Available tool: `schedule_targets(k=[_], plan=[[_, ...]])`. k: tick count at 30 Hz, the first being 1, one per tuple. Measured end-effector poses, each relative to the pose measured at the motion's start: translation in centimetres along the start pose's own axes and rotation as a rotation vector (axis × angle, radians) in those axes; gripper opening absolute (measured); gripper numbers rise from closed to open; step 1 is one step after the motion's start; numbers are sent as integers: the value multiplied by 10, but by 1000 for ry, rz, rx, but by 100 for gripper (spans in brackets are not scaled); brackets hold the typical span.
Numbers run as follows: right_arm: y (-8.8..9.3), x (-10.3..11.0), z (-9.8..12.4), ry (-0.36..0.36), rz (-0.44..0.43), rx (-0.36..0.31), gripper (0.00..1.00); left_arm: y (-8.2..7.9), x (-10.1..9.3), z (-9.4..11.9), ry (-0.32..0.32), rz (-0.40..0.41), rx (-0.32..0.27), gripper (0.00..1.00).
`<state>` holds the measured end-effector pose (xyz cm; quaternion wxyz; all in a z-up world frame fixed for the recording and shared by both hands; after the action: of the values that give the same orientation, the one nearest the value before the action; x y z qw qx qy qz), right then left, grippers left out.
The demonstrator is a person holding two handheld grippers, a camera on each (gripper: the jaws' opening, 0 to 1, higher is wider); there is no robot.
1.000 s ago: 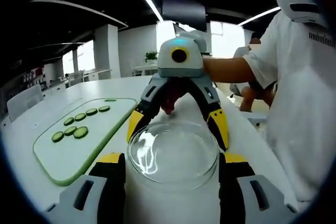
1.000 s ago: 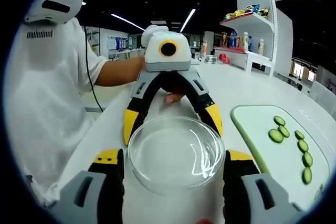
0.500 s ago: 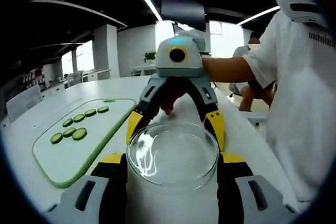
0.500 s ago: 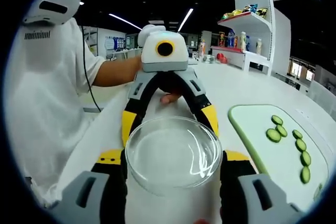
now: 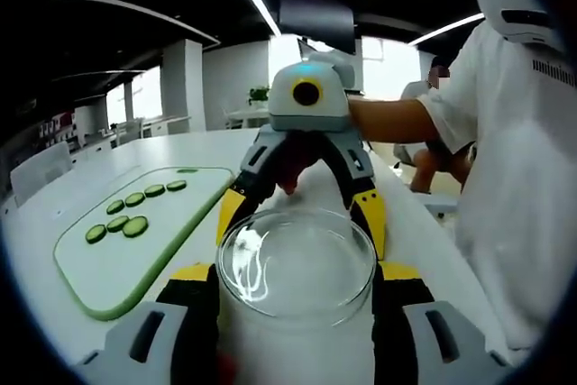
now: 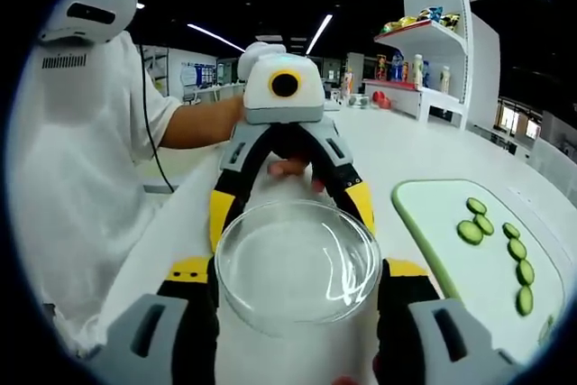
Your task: Open the petri dish lid, add cucumber slices into the petri dish, and close the lid
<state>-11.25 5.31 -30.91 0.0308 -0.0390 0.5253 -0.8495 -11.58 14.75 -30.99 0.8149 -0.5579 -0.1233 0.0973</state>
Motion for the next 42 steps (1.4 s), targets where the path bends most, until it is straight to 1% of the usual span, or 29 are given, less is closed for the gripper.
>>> schedule_targets(k=[14,27,29,42], plan=[[-4,0,2,7,0,8,71,-5,1,1,0,-9,-1,69],[-13,0,7,19,16,9,71,-14,3,3,-1,-22,-9,69],[-15,-1,7,20,19,8,71,-16,4,5,-4,-29,-9,69],[-28,-3,3,10,37,8,71,-21,7,18,-20,-31,-16,69]])
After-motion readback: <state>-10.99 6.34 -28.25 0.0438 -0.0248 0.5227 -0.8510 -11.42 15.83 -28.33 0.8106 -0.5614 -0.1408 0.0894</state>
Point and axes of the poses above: the point that each gripper's makers call its tool centre point, and the gripper's own axes: z roughly backward along the fingers, x roughly to its left, y roughly out of its underside, the point moved 6 cm from there along z, roughly backward along the fingers, and after that the axes turned 12 degrees about -y, right-handed, at the moved point
